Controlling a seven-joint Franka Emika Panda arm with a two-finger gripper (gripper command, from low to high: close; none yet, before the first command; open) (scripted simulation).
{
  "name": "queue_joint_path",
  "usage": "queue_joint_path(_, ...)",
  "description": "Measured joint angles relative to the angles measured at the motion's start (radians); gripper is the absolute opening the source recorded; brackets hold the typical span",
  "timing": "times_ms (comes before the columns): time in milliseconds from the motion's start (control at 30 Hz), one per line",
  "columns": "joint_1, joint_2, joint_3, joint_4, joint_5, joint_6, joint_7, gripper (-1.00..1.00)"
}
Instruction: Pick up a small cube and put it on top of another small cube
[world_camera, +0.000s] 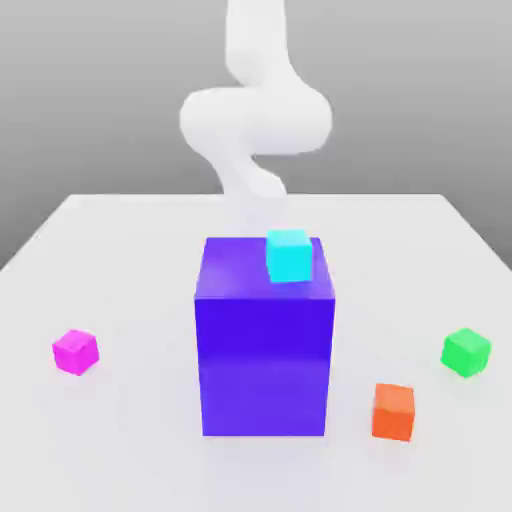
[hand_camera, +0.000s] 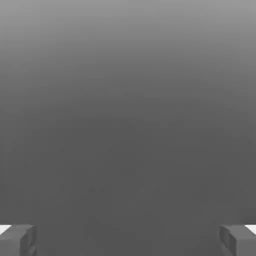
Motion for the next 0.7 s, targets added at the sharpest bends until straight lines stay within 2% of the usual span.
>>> queue_joint_path(400,-0.374,0.372,-0.035,-0.236,-0.046,0.251,0.519,0.00)
queue_joint_path(700,-0.581,0.646,-0.135,-0.411,-0.037,0.437,0.872,0.00)
